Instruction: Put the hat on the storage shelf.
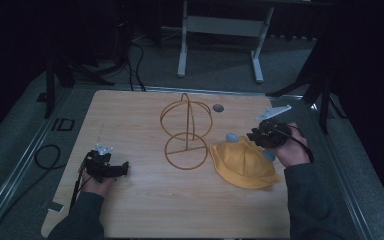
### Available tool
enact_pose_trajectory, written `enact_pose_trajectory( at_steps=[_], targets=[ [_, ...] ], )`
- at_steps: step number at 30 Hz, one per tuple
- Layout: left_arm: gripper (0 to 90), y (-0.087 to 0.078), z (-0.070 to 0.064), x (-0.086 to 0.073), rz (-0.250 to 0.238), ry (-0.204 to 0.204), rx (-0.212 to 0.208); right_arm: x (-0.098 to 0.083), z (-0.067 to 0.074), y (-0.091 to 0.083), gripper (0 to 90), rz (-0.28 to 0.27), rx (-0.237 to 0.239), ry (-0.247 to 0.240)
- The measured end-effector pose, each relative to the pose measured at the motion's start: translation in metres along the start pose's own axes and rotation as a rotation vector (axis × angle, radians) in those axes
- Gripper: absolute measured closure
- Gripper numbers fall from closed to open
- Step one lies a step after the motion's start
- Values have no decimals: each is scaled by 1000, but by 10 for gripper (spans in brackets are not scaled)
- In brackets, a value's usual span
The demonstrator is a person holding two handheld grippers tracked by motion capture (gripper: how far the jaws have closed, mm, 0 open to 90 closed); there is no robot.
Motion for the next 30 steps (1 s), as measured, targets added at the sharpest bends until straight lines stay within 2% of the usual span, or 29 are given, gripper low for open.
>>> enact_pose_trajectory(
  at_steps=[9, 10, 17, 26, 30],
  targets=[
    [3, 0, 0, 0, 0, -1, 0, -9, 4, 4, 674, 91, 45, -23],
    [2, 0, 0, 0, 0, -1, 0, -10, 5, 5, 669, 113, 62, -26],
    [2, 0, 0, 0, 0, -1, 0, -11, 9, 9, 670, 177, 86, -50],
    [2, 0, 0, 0, 0, -1, 0, -13, 11, 23, 659, 310, 113, -93],
    [2, 0, 0, 0, 0, -2, 0, -14, 10, 30, 651, 367, 123, -96]
  ],
)
Point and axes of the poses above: each handheld gripper's, and its own axes: y roughly forward along the jaws, x roughly out of its top, z roughly to its left, the point moved 4 cm from there along y, roughly forward along the jaws, and after that the axes turned 13 degrees about -z, right-handed, at the moved point
